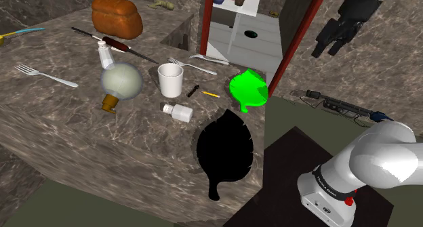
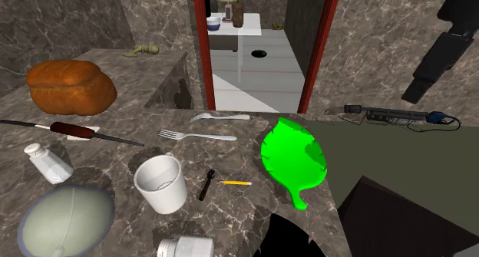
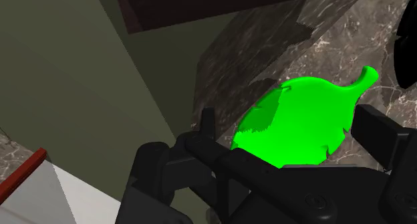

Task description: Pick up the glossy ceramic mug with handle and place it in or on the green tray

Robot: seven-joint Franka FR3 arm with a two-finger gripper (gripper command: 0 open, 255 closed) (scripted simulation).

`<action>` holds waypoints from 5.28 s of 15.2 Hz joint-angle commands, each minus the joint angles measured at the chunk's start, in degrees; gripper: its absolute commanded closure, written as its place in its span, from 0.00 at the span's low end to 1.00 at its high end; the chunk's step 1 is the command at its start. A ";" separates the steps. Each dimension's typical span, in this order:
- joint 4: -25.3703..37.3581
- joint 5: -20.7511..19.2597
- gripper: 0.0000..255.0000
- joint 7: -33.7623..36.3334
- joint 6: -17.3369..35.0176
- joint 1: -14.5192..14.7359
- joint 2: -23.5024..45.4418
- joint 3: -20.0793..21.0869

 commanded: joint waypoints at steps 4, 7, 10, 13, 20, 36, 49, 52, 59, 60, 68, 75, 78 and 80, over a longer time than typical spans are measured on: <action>0.48 1.76 0.00 2.77 3.19 1.10 3.55 3.03; 1.58 3.18 0.00 5.46 6.26 2.08 7.58 6.01; 3.29 4.18 0.00 8.14 9.16 2.97 12.04 8.87; 5.62 4.75 0.00 10.82 11.81 3.68 16.87 11.70; 13.45 3.91 0.00 17.45 16.67 5.06 29.45 17.89; 46.57 -9.77 0.00 33.71 16.23 13.10 65.32 26.47; 58.49 -15.03 0.00 36.80 16.85 18.42 79.18 25.76; 58.49 -15.03 0.00 36.80 16.85 18.42 79.18 25.76; 58.51 -15.03 1.00 36.80 16.84 18.43 79.19 25.75; 58.51 -15.03 1.00 36.80 16.84 18.43 79.19 25.75; 59.25 -15.00 1.00 36.71 16.10 18.52 79.17 25.78; 65.63 -15.00 1.00 36.07 10.39 19.44 79.73 25.82; 68.98 -15.13 1.00 35.79 7.70 20.00 80.33 25.78; 71.49 -15.27 1.00 35.58 5.79 20.46 80.90 25.73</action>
